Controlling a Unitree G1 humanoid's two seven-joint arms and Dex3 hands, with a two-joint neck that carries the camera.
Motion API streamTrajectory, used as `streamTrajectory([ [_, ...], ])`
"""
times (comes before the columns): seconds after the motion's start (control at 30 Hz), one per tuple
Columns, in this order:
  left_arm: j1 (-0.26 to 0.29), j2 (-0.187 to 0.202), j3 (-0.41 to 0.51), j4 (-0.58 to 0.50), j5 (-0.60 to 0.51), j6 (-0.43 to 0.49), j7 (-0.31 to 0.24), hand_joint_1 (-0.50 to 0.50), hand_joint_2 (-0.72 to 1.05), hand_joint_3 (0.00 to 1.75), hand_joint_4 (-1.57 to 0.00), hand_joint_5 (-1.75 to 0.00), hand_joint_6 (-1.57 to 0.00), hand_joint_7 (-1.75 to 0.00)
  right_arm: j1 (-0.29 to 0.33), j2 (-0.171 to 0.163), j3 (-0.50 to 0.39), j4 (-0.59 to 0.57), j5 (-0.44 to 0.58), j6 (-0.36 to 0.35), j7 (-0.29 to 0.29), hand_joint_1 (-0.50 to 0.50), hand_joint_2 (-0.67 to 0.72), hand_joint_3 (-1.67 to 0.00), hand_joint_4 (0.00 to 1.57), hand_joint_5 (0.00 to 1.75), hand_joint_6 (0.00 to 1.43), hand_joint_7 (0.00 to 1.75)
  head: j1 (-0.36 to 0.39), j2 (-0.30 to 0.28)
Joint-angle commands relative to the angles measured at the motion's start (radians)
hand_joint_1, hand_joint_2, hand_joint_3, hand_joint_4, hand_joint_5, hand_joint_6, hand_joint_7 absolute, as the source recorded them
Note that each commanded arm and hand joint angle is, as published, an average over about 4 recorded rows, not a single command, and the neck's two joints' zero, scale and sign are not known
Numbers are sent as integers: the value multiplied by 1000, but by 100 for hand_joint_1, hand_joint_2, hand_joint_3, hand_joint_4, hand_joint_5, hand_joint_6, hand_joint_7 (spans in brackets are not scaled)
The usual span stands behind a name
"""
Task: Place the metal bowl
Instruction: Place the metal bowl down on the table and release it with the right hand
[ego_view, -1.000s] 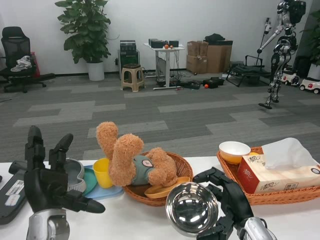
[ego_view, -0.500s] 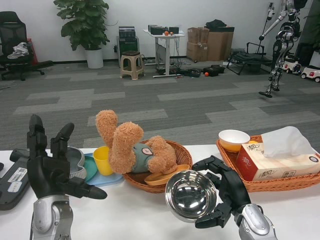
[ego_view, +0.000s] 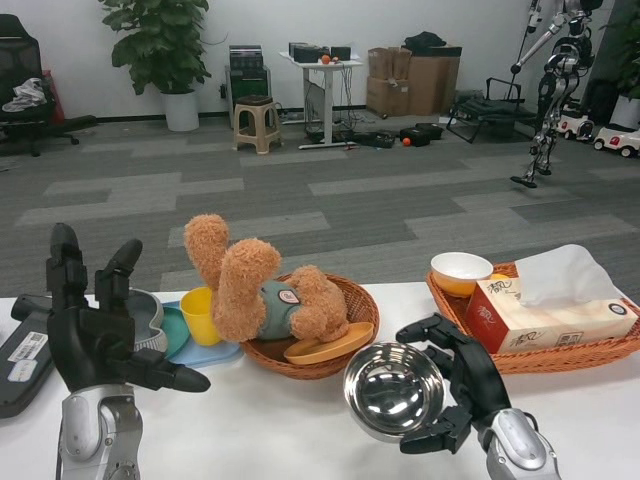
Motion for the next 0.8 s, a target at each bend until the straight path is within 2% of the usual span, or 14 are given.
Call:
streamTrajectory([
  [0.03, -9, -1, -3, 5, 4, -9, 3, -50, -55, 0, -64, -92, 0, -3, 29, -9, -27, 37, -11, -48, -11, 31, 12, -87, 157, 107, 96, 119, -3, -6],
  [0.1, -10, -1, -4, 6, 4, -8, 2, -50, -55, 0, -64, -92, 0, -2, 35, -9, -40, 58, -23, -61, -13, 29, 12, -87, 157, 107, 96, 119, -5, -8],
  [0.17, -11, -1, -4, 7, 4, -8, 2, -50, -55, 0, -64, -92, 0, 0, 38, -9, -51, 84, -26, -75, -15, 31, 15, -87, 157, 107, 94, 119, -9, -11],
  [0.3, -11, -1, -3, 8, 4, -9, 3, -50, -55, 0, -64, -92, 0, 0, 43, -3, -71, 138, -27, -95, -17, 33, 9, -87, 157, 107, 94, 119, -16, -16],
  [0.67, -11, -1, -4, 6, 5, -9, 3, -50, -55, 0, -64, -92, 0, 0, 41, -2, -66, 298, -37, -150, -17, 33, 9, -81, 157, 107, 96, 119, -18, -34],
  [0.8, -13, 0, -5, 6, 7, -9, 3, -50, -55, 0, -64, -92, 0, 0, 30, 0, -65, 363, -38, -166, -17, 31, 15, -79, 157, 107, 99, 119, -23, -34],
])
